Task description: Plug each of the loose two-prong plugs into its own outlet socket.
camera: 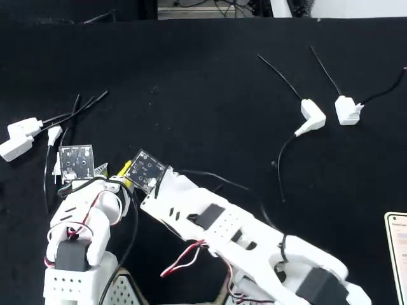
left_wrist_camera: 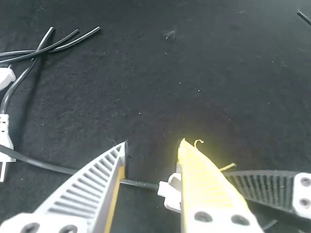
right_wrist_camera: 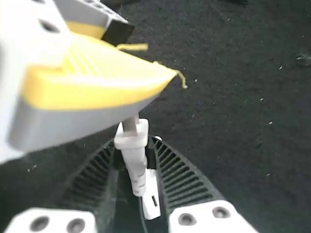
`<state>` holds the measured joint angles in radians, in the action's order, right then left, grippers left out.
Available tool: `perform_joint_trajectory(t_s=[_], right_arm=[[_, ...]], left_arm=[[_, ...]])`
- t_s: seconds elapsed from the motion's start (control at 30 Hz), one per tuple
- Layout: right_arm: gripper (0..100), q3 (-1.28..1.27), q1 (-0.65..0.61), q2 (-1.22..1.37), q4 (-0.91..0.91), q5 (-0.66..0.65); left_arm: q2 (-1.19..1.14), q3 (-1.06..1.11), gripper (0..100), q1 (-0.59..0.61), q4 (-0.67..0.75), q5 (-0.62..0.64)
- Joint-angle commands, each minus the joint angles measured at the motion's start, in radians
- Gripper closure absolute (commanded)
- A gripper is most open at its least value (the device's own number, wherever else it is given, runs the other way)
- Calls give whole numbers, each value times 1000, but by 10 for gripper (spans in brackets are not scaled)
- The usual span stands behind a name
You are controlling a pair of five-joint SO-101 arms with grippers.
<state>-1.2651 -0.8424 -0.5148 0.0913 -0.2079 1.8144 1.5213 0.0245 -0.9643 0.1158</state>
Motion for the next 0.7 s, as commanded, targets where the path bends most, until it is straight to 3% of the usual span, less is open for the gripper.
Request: perform_joint_trajectory(t_s=[0.0, 0.67], right_arm=[[988, 2, -12, -93, 40, 6], [988, -30, -11, -363, 210, 6]], left_arm=[[5, -4, 823, -10, 2, -17], [5, -2, 823, -10, 2, -17]])
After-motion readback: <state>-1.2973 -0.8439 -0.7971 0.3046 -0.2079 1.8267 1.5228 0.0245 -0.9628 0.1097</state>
